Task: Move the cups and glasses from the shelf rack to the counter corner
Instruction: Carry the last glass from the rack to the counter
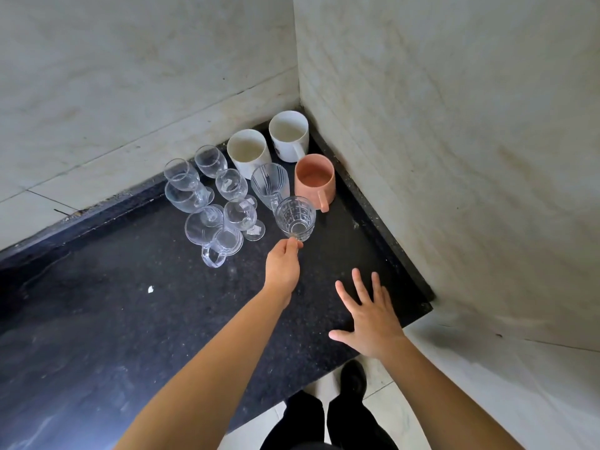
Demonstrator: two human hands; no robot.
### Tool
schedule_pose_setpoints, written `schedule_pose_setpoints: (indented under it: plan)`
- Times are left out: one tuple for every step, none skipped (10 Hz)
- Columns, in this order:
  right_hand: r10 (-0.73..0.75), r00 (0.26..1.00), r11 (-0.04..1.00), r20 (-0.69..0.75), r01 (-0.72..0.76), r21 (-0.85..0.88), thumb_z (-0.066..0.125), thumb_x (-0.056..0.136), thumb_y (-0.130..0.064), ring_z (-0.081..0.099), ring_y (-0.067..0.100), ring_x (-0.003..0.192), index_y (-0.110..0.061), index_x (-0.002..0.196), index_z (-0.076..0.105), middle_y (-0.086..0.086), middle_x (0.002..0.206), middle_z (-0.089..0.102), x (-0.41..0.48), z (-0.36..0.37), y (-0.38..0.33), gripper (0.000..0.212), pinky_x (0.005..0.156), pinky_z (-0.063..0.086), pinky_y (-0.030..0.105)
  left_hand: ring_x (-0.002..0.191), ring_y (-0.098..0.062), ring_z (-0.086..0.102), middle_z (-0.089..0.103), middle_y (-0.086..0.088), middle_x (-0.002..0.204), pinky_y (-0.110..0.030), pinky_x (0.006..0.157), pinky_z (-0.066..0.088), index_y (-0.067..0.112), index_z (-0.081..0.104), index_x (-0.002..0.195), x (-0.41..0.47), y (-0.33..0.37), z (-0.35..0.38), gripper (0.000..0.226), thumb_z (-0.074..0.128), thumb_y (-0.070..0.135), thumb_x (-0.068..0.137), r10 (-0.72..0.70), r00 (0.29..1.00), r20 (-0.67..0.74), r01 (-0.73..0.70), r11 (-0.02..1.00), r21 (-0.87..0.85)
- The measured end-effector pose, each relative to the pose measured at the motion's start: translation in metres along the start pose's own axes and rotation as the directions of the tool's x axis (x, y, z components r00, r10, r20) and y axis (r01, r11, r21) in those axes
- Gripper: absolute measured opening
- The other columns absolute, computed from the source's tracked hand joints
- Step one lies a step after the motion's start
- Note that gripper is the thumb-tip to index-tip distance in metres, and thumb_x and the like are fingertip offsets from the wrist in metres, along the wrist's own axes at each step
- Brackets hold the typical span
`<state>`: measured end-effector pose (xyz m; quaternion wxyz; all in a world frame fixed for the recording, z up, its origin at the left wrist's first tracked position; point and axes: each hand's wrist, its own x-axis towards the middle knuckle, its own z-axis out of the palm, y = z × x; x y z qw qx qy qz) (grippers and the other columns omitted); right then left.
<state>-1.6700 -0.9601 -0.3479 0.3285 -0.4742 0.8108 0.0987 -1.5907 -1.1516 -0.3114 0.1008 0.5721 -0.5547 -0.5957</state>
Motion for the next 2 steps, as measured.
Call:
schedule_pose_setpoints:
  plan:
    - [-0.001,1.0,1.0,-0.009,0.001,0.008,0.041,0.082,-0.086,-0.029,0.043,0.149,-0.041,0.157,-0.014,0.006,0.164,-0.034,-0.0012,0.0,-0.0006,0.104,0.122,-0.008,0.056,0.1,-0.012,0.06,0.067,0.008,0.101,-0.038,0.094,0.051,0.025,0.068,0.097,0.0018,0.0017,-0.0011,0.028,0.043,0.036,0.104,-0.002,1.0,-0.009,0.002,1.0,0.016]
    - [0.013,1.0,1.0,0.007,-0.013,0.004,0.043,0.083,-0.084,-0.027,0.043,0.149,-0.041,0.158,-0.014,0.006,0.164,-0.033,-0.0034,-0.0052,-0.002,0.103,0.122,-0.007,0.056,0.096,-0.014,0.061,0.068,0.008,0.098,-0.033,0.082,0.049,0.018,0.069,0.103,-0.0023,0.0031,-0.0064,0.035,0.045,0.044,0.102,0.013,1.0,-0.002,-0.013,0.999,0.047]
